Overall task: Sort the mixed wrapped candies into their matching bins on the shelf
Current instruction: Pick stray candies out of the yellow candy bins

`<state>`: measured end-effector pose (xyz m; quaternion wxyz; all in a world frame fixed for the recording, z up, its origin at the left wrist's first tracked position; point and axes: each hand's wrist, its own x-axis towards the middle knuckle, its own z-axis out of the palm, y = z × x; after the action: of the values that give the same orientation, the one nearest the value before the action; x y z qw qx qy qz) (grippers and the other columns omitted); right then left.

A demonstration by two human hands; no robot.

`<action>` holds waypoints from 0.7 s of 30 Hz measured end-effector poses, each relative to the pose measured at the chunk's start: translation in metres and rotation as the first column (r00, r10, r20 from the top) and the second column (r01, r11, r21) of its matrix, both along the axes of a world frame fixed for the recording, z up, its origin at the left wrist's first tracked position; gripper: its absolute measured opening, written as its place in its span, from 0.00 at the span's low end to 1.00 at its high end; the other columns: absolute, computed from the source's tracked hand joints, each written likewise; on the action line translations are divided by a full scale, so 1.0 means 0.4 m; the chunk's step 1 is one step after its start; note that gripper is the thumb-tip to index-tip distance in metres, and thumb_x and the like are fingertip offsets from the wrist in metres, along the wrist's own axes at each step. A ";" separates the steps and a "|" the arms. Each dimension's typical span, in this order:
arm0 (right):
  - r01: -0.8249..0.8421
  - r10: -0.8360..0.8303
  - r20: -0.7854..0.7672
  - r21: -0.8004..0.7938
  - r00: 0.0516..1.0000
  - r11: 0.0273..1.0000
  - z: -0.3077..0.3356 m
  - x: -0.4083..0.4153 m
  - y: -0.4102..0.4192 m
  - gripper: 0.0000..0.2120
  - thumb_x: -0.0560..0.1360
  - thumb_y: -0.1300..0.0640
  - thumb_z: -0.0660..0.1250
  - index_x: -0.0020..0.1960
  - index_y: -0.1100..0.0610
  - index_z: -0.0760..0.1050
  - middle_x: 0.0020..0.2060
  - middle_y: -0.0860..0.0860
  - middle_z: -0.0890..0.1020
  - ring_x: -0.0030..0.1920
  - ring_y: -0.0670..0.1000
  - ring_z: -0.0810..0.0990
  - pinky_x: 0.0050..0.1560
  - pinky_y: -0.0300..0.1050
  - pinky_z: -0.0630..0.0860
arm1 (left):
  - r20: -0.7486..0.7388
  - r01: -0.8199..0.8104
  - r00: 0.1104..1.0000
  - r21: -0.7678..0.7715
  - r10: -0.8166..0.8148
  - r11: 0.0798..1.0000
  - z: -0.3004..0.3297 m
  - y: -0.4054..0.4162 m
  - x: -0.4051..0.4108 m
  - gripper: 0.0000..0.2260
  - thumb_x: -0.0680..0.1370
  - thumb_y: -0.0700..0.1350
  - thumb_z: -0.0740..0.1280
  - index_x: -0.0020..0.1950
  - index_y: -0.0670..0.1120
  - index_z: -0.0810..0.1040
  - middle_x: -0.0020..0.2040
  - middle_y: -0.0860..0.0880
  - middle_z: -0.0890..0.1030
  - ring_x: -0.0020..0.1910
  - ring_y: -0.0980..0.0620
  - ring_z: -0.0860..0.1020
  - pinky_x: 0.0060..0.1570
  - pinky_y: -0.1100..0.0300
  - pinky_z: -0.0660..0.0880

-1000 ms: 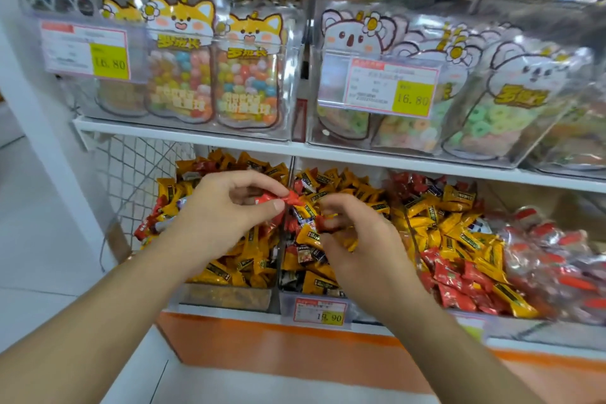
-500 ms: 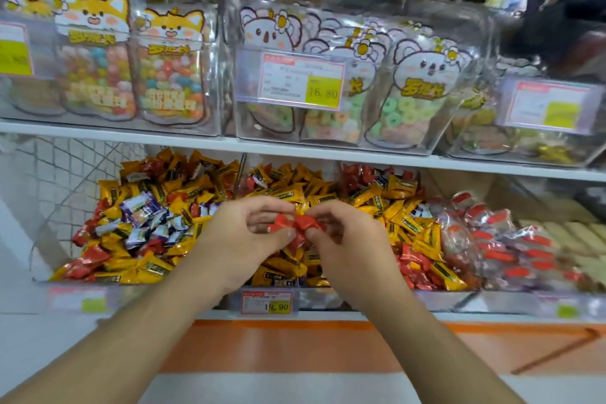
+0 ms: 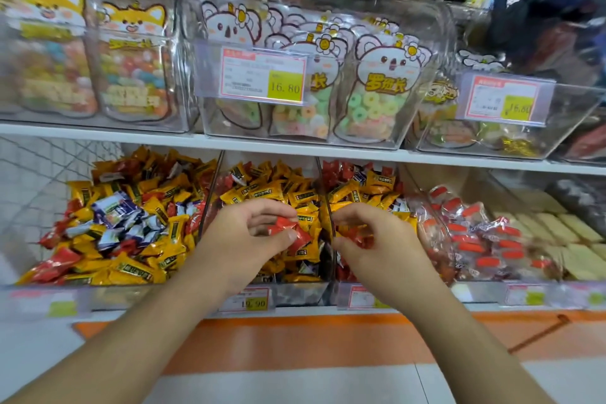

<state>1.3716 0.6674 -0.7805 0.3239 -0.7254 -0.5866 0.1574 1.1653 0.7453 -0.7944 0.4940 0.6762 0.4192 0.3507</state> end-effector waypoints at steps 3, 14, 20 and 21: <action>-0.120 0.124 -0.138 0.030 0.983 0.992 -0.002 -0.052 -0.002 0.07 0.76 0.53 0.76 0.52 0.46 0.80 0.44 0.42 0.84 0.48 0.41 0.81 0.50 0.37 0.79 | 0.058 0.001 0.998 -0.005 0.000 1.000 0.000 -0.013 0.008 0.11 0.75 0.40 0.77 0.55 0.52 0.85 0.52 0.59 0.86 0.55 0.64 0.82 0.57 0.66 0.79; 0.157 -0.163 0.014 0.184 0.987 0.970 0.019 0.030 -0.011 0.08 0.78 0.60 0.70 0.46 0.46 0.80 0.39 0.42 0.83 0.39 0.41 0.80 0.36 0.31 0.73 | 0.036 0.038 0.999 0.060 -0.040 0.997 0.000 -0.017 0.003 0.14 0.75 0.41 0.76 0.58 0.57 0.84 0.55 0.61 0.85 0.59 0.64 0.81 0.61 0.65 0.76; 0.109 -0.122 0.083 0.148 0.989 0.983 0.021 0.006 -0.001 0.05 0.78 0.51 0.73 0.53 0.44 0.82 0.50 0.37 0.82 0.47 0.38 0.77 0.47 0.31 0.70 | -0.026 0.079 0.997 0.088 -0.077 0.993 -0.009 -0.025 0.004 0.20 0.75 0.42 0.77 0.62 0.61 0.81 0.57 0.63 0.83 0.61 0.65 0.79 0.64 0.59 0.76; 0.077 -0.078 0.006 0.116 0.997 0.990 0.018 -0.015 0.002 0.03 0.77 0.50 0.73 0.51 0.44 0.83 0.47 0.37 0.82 0.45 0.38 0.78 0.43 0.29 0.70 | -0.033 0.092 0.995 0.083 -0.090 0.992 -0.011 -0.027 0.005 0.22 0.75 0.42 0.77 0.63 0.62 0.80 0.59 0.64 0.83 0.61 0.64 0.79 0.64 0.57 0.77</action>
<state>1.3655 0.6683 -0.7733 0.3682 -0.7285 -0.5677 0.1068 1.1672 0.7347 -0.7986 0.4744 0.7199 0.3797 0.3354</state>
